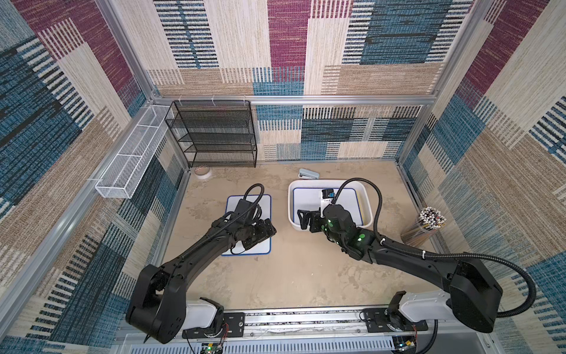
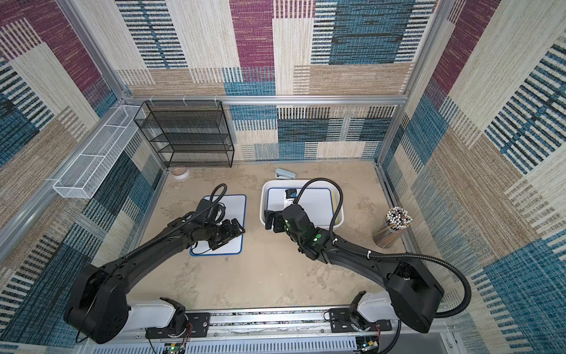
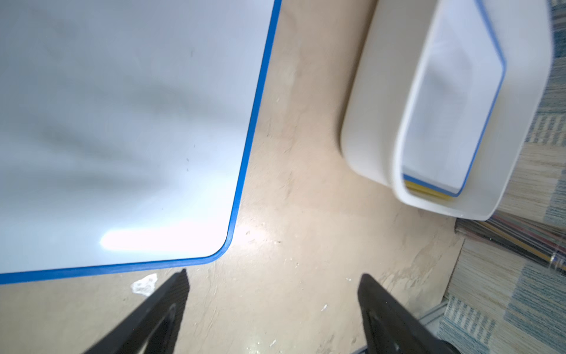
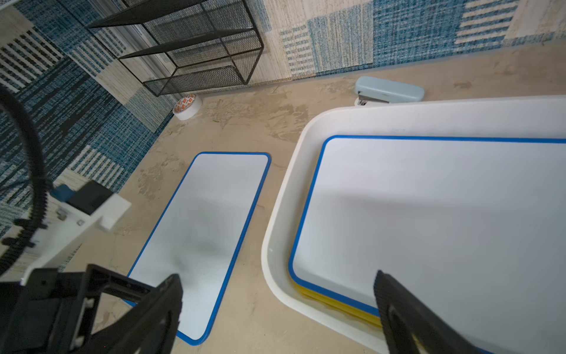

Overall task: Put the whiteboard into the storage box
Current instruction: Move the whiteboard to the center of the board, then move the storage box to the center of the board.

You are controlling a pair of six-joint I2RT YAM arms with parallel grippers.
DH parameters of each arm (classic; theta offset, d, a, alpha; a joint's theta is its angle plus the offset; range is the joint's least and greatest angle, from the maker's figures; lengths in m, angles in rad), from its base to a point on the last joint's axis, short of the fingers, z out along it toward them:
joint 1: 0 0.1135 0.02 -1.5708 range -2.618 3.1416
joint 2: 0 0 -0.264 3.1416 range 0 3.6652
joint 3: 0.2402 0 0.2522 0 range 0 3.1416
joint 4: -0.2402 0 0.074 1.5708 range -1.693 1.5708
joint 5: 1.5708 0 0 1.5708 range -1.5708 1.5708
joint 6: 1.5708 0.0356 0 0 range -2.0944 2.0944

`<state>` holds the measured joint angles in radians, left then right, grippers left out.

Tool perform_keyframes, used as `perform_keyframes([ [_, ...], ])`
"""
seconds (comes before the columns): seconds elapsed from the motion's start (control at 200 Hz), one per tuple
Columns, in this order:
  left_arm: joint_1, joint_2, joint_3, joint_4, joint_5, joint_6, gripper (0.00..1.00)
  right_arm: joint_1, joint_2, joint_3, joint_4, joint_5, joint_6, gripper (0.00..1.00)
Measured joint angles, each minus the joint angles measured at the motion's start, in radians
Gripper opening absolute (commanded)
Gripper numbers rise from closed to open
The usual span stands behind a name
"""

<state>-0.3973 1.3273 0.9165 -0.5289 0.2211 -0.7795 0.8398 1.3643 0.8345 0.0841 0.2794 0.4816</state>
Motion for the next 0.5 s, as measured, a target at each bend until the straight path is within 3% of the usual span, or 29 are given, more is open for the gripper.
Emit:
perform_keyframes([
  [0.281,0.233,0.074,0.222,-0.211,-0.098,0.161,0.98,0.119,0.238,0.249,-0.051,0.008,0.045,1.00],
  [0.501,0.299,0.198,0.291,-0.208,-0.110,0.221,0.96,0.158,0.570,0.614,-0.193,0.020,0.141,1.00],
])
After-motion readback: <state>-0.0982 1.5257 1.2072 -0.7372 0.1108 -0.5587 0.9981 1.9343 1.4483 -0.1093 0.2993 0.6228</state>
